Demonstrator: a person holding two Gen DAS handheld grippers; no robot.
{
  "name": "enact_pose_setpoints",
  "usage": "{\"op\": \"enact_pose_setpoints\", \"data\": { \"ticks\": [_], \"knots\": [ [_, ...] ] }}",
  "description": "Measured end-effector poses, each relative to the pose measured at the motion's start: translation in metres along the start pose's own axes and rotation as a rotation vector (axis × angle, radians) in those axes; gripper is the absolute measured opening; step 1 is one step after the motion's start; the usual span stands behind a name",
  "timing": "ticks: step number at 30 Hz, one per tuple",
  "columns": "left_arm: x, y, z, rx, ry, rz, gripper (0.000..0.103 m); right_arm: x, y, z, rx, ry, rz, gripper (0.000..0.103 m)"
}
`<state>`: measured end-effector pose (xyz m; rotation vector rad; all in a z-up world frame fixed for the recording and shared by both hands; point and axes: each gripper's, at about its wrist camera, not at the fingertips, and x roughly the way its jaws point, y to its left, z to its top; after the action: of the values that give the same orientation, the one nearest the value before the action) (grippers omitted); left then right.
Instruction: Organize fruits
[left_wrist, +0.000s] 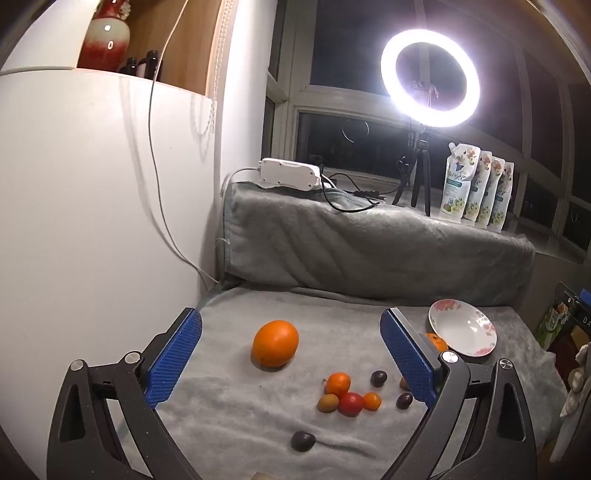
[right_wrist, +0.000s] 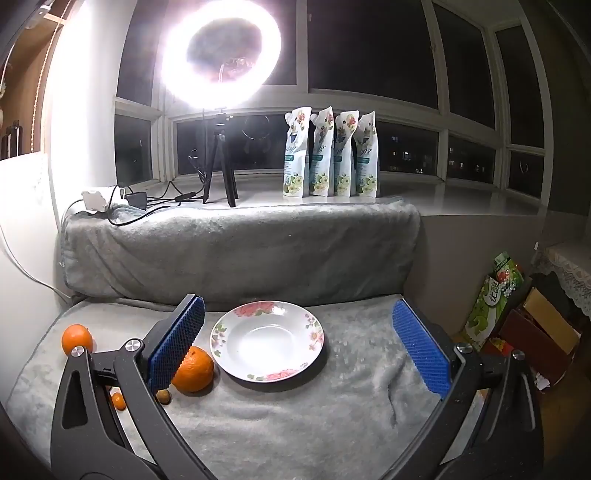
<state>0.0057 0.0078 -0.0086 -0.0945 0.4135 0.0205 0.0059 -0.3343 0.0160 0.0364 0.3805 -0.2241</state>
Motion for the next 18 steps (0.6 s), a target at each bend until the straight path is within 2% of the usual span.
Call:
{"op": "enact_pose_setpoints", "data": {
  "ticks": [18],
  "knots": [
    [-0.0032,-0.0019,0.0008,0.0,-0.001,-0.003,0.097,-0.0015,0.004,-0.0011,-0.01,0.005,0.004,0.103]
  ]
}}
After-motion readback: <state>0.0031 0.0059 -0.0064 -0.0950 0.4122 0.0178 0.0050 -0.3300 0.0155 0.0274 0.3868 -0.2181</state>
